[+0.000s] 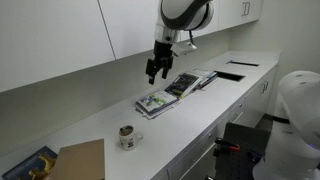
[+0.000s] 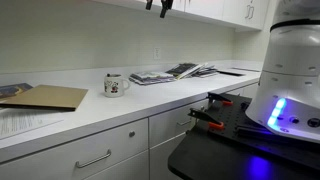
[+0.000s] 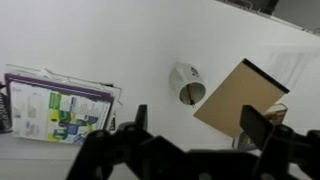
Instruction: Move the mug forwards
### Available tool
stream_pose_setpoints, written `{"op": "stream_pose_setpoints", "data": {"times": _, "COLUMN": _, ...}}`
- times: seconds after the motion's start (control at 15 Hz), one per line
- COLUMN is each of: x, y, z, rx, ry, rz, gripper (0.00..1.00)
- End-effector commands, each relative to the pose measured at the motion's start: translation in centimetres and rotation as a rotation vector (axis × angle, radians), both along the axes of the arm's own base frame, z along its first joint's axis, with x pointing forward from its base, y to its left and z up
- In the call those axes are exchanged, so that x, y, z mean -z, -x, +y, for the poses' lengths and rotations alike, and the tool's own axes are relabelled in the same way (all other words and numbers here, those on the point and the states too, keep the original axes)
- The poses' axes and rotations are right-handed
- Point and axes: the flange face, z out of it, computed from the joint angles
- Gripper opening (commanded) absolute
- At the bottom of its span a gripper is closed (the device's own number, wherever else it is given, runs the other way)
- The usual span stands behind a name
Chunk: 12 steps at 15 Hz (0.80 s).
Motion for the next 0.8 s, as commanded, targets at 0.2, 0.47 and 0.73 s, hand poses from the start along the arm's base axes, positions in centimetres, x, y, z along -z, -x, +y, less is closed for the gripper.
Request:
{"op": "stream_pose_setpoints", "data": {"times": 0.2, "x": 0.4, "y": -0.3, "z": 0.2, "rx": -0.005, "ry": 0.005, "rz": 0.012, "gripper": 1.0}}
{"op": "stream_pose_setpoints", "data": {"times": 0.47, "x": 4.0, "y": -2.6, "z": 1.7, "rx": 0.017, "ry": 0.048, "rz": 0.048, "gripper": 1.0}}
{"op": "stream_pose_setpoints", "data": {"times": 0.73, "x": 11.1, "y": -7.0, "z": 3.5, "rx": 0.031, "ry": 0.099, "rz": 0.13, "gripper": 1.0}}
